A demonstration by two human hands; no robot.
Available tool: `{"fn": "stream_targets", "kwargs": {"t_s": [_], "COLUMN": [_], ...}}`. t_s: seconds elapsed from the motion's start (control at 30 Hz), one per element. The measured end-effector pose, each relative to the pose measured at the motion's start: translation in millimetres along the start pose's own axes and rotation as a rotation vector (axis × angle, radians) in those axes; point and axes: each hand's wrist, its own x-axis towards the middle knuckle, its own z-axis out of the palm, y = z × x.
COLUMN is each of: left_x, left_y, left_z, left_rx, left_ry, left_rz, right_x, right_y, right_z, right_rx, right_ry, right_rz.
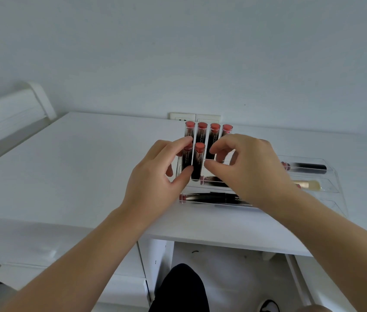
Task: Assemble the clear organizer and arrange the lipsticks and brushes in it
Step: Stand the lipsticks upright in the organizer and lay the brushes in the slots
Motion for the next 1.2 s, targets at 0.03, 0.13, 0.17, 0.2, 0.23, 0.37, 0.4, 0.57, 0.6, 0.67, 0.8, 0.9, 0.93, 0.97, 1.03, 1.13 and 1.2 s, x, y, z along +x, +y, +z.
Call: {"fn": "stream_targets", "kwargs": {"t_s": [0.03,0.13,0.17,0.2,0.23,0.37,0.4,0.57,0.6,0.67,0.8,0.9,0.93,0.97,1.03,1.13,1.2], "left_x": [0,0,0,0,-1,-1,-1,-1,-1,-1,-1,-1,-1,-1,-1,-1,-1], "left_y": [0,0,0,0,0,0,0,0,0,0,0,0,0,0,0,0,0], "left_z": [0,0,0,1,1,0,0,0,0,0,0,0,0,0,0,1,1], "left_rx": [0.000,0.000,-0.001,-0.001,-0.001,-0.003,-0.001,0.013,0.013,0.012,0.015,0.013,0.015,0.018,0.019,0.014,0.011], "left_ry": [0.000,-0.002,-0.002,-0.001,-0.001,-0.007,-0.009,-0.007,-0.008,-0.011,-0.014,-0.014,-0.014,-0.013,-0.013,-0.012,-0.010], "left_rz": [-0.001,-0.007,-0.009,-0.012,-0.016,-0.027,-0.028,-0.021,-0.022,-0.025,-0.025,-0.029,-0.032,-0.033,-0.033,-0.031,-0.036], "right_x": [1,5,7,8,10,15,16,17,16,15,10,10,10,11,12,17,18], "right_y": [3,8,9,9,9,4,4,7,7,6,1,-1,0,0,2,7,9], "right_z": [-6,-21,-24,-26,-27,-26,-26,-26,-26,-28,-31,-33,-34,-34,-35,-35,-36], "right_rx": [-0.028,-0.136,-0.184,-0.230,-0.270,-0.327,-0.335,-0.359,-0.369,-0.432,-0.618,-0.662,-0.675,-0.684,-0.701,-0.728,-0.747], "right_ry": [-0.041,-0.244,-0.311,-0.363,-0.399,-0.453,-0.451,-0.458,-0.465,-0.470,-0.478,-0.510,-0.523,-0.541,-0.581,-0.593,-0.582], "right_rz": [-0.009,-0.035,-0.051,-0.067,-0.082,-0.120,-0.132,-0.165,-0.169,-0.194,-0.339,-0.430,-0.452,-0.466,-0.478,-0.477,-0.482]}}
